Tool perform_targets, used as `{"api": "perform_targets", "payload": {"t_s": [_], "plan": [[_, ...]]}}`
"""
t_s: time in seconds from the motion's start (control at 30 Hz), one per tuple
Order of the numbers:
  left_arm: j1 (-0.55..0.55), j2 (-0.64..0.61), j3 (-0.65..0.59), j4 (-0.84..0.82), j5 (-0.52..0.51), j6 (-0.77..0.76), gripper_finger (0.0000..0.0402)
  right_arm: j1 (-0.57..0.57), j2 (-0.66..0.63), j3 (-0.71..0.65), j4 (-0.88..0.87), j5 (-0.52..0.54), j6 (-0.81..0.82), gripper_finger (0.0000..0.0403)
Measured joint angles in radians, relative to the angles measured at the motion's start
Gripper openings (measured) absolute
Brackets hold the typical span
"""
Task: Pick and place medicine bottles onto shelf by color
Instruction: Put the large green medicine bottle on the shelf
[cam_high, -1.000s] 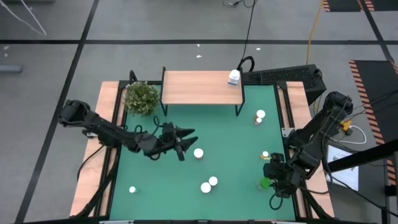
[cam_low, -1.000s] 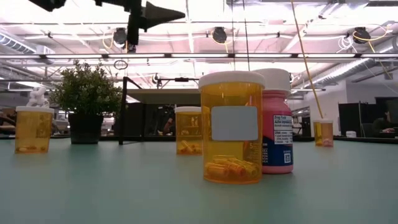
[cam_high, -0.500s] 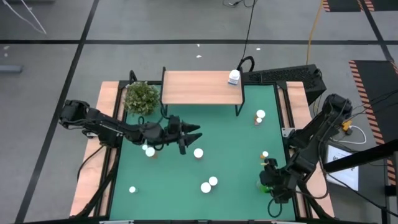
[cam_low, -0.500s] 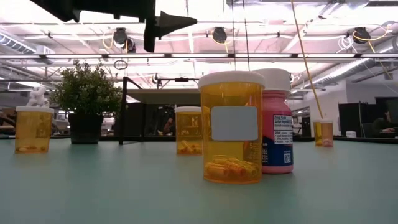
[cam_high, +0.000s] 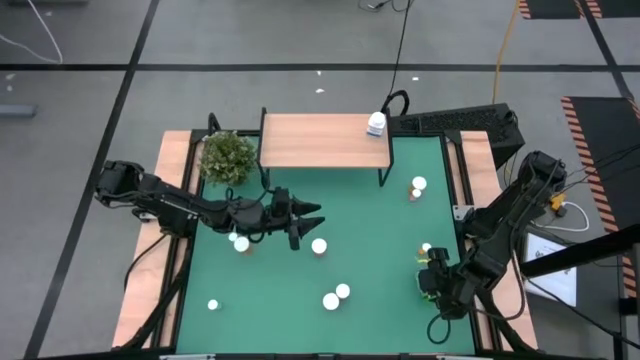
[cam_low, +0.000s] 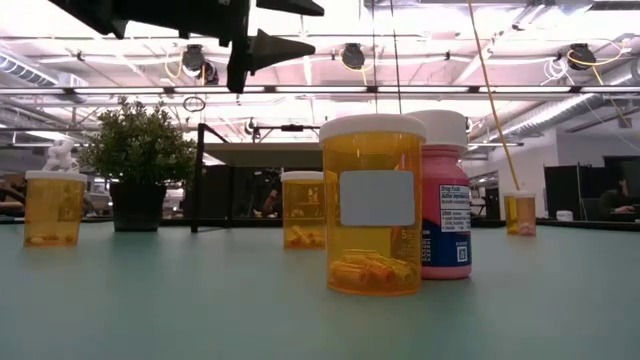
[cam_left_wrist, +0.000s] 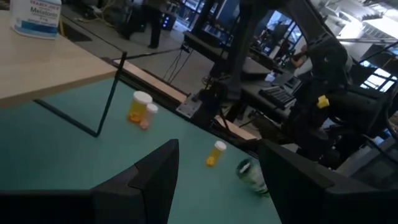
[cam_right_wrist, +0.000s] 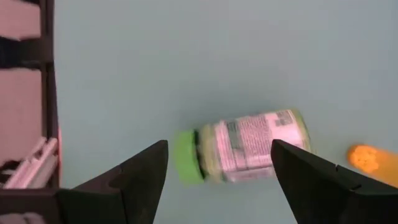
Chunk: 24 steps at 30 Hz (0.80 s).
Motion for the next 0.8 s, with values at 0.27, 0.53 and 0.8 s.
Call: {"api": "perform_targets", "payload": {"t_s": [0.27, 0.53, 0.8], "plan": [[0.0, 0.0, 0.0, 0.0, 0.0, 0.0, 0.0223, 0.0, -0.056, 0.0, -0.114, 0.025, 0.148, 0.0281], [-0.005, 0.0, 0.0, 0.001, 0.0, 0.002, 0.0223, -0.007, -0.055, -0.041, -0.124, -0.014, 0.476, 0.0281], [-0.036, -0.009, 0.001, 0.0, -0.022, 0.059, 0.0223, -0.008, -0.054, -0.213, 0.096, -0.109, 0.818, 0.0281]]}}
